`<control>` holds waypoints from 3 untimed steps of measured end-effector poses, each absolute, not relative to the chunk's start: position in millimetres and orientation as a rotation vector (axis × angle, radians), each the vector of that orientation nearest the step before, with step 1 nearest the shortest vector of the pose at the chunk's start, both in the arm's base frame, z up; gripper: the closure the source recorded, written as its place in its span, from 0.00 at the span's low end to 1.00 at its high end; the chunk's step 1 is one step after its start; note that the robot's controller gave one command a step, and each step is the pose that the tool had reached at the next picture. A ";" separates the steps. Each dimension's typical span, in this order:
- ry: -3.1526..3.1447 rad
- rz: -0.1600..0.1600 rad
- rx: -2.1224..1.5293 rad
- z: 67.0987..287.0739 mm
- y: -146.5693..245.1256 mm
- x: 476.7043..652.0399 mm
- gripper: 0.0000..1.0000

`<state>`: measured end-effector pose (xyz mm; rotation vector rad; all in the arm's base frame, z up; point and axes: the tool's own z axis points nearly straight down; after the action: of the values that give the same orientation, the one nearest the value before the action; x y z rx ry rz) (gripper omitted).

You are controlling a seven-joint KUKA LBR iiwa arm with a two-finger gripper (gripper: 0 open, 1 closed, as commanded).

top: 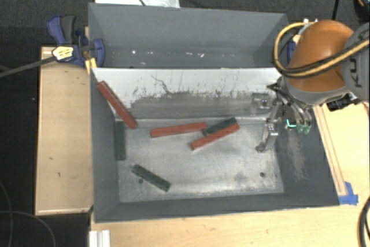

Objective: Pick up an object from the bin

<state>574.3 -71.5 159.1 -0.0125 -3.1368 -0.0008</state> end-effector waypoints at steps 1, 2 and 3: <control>-3.139 -0.006 -0.045 68.1 -1.9 572.6 0.00; -3.148 -0.006 -0.022 70.9 52.3 584.5 0.00; -3.147 -0.001 -0.025 71.0 48.1 584.2 1.00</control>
Offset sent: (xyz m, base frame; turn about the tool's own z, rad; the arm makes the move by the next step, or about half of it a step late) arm -0.0009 0.0653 -0.0879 0.0253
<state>584.2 48.1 71.0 -0.0247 -3.1471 -0.0012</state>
